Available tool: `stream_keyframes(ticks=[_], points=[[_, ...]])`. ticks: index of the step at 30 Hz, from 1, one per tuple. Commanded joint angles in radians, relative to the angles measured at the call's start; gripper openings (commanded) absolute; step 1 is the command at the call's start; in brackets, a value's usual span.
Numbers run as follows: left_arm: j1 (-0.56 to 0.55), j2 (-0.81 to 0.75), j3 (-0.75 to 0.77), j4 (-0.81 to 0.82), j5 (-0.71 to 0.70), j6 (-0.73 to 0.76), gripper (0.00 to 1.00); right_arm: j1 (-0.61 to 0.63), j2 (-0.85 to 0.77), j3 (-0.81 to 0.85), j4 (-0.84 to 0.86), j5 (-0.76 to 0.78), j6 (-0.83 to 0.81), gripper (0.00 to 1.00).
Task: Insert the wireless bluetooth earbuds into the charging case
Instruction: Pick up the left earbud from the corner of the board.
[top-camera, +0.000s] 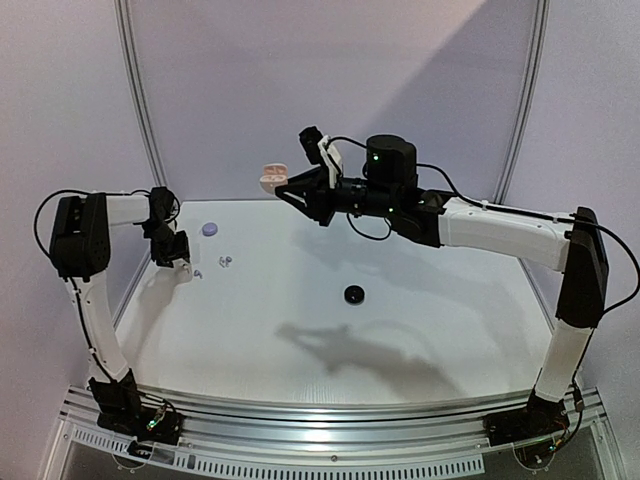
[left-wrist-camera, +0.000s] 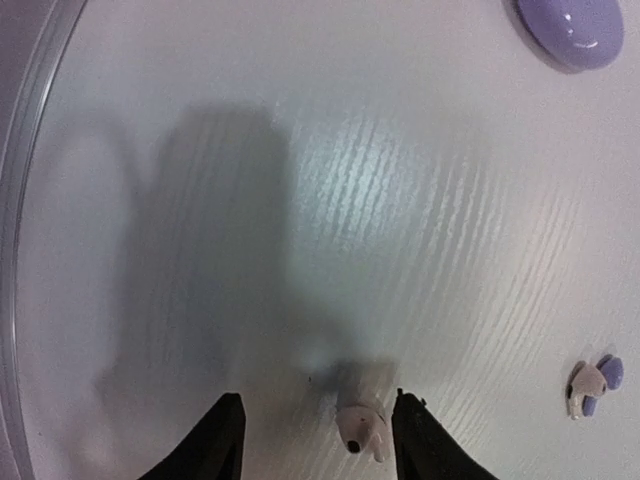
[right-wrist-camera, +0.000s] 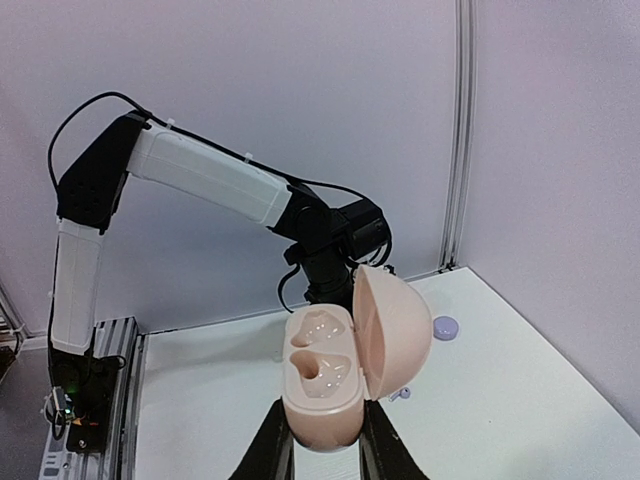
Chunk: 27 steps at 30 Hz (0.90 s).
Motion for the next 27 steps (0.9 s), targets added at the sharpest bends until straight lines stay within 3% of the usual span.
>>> stream_keyframes(ticks=[1, 27], points=[[-0.019, 0.009, 0.002, 0.017, -0.014, -0.002, 0.49, -0.006, 0.0, 0.018, -0.021, 0.004, 0.012, 0.0], [-0.032, 0.046, -0.017, -0.008, -0.01, -0.008, 0.24, -0.005, -0.012, -0.004, -0.019, 0.012, 0.021, 0.0]])
